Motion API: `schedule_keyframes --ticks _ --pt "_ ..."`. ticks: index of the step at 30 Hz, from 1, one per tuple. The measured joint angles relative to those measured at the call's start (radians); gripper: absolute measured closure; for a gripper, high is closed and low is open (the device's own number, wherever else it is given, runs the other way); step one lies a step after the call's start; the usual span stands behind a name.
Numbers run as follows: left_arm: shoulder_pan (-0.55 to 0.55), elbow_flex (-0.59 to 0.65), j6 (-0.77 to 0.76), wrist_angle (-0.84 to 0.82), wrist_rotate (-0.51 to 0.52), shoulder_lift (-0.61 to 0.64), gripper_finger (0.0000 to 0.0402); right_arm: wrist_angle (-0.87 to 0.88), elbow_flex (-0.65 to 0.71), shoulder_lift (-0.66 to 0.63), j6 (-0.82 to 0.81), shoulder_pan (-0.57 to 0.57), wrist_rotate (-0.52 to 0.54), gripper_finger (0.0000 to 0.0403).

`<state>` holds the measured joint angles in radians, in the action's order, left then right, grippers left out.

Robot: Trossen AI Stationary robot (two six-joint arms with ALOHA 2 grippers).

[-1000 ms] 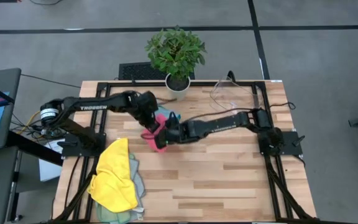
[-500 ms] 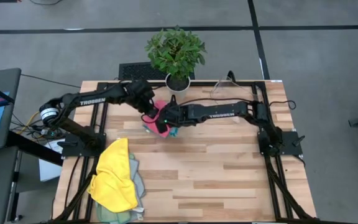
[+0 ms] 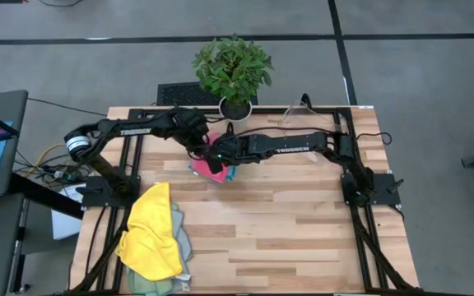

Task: Fold microfiber towels
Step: Stack the pink microfiber towel on the light blue microfiber towel, then fold the yellow microfiber towel

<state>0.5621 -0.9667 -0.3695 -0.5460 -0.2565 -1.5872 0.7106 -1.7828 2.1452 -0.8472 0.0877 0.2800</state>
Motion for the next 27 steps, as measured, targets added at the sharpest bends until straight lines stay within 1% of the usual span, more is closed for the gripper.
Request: schedule_keyframes --ticks 3,7,11,16,19,21,23,25,27 --pt "0.009 0.0 0.007 -0.02 0.016 -0.015 0.0344 0.003 0.0 0.0 0.015 0.007 -0.021 0.0343" --pt "0.04 -0.002 0.01 -0.028 0.036 -0.016 0.0315 0.007 0.0 0.0 0.027 0.013 -0.022 0.03" --pt "0.066 -0.037 0.023 -0.051 -0.029 -0.016 0.0295 0.007 0.0 0.0 0.046 0.021 -0.035 0.0248" --pt "0.077 -0.096 0.073 -0.101 -0.046 -0.016 0.0277 0.015 0.001 0.0 0.072 0.034 -0.051 0.0196" --pt "0.085 -0.142 0.136 -0.177 -0.03 -0.016 0.027 0.026 0.002 -0.007 0.098 0.034 -0.011 0.0177" --pt "0.092 -0.174 0.169 -0.234 0.014 -0.016 0.0265 0.03 0.003 -0.029 0.117 0.039 0.007 0.017" --pt "0.098 -0.196 0.188 -0.277 0.044 -0.016 0.0261 0.026 0.0 -0.049 0.124 0.051 -0.009 0.0167" --pt "0.105 -0.213 0.2 -0.324 0.048 -0.016 0.0258 0.042 0.0 -0.053 0.125 0.062 -0.041 0.0166" --pt "0.106 -0.227 0.208 -0.386 0.048 -0.016 0.0257 0.085 0.002 -0.054 0.132 0.065 -0.044 0.0166"
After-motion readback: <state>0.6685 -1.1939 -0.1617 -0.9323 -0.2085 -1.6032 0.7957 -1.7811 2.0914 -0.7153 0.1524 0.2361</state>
